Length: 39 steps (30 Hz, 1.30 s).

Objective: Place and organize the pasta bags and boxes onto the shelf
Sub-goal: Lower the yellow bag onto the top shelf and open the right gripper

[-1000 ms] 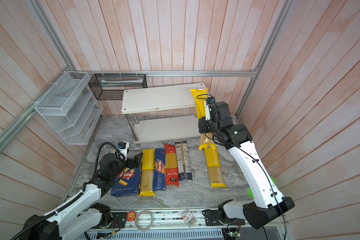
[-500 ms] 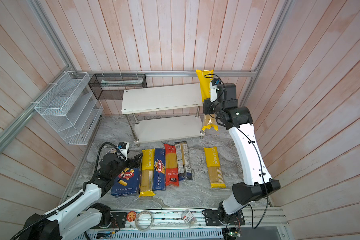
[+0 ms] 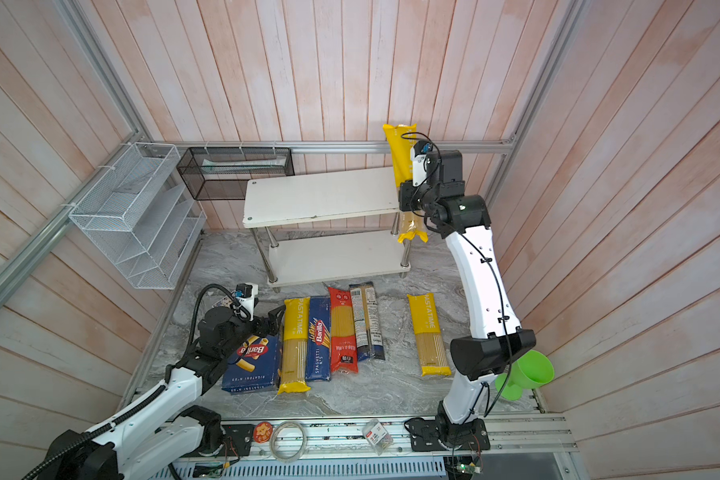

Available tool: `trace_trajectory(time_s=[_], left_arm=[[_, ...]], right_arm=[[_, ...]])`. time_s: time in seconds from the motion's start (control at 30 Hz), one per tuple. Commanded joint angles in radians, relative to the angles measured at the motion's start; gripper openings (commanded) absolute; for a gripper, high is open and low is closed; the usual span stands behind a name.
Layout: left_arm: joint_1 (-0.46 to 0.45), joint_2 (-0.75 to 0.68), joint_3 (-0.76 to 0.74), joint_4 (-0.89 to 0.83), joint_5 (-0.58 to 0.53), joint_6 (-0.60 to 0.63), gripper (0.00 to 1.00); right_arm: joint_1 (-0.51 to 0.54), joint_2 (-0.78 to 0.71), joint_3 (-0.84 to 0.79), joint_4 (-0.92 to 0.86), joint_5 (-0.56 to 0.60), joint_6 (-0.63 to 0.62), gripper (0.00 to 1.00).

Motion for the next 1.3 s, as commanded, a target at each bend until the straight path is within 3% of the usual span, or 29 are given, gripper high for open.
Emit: trace_trajectory(time_s=[0.0, 0.6, 1.27], left_arm=[[-0.003, -0.006, -0.005, 0.014, 0.02, 0.008, 1.0], [-0.003, -0.007, -0.005, 0.012, 0.01, 0.004, 1.0], [-0.003, -0.018, -0.011, 0.014, 0.011, 0.004, 1.0]], right_arm=[[-0.009, -0.001, 0.077, 0.131, 0.005, -0.025, 0.06], [-0.024, 0.139, 0.15, 0.165, -0.026, -0.008, 0.06], [-0.029, 0.244, 0.251, 0.189, -0.004, 0.031, 0.2]])
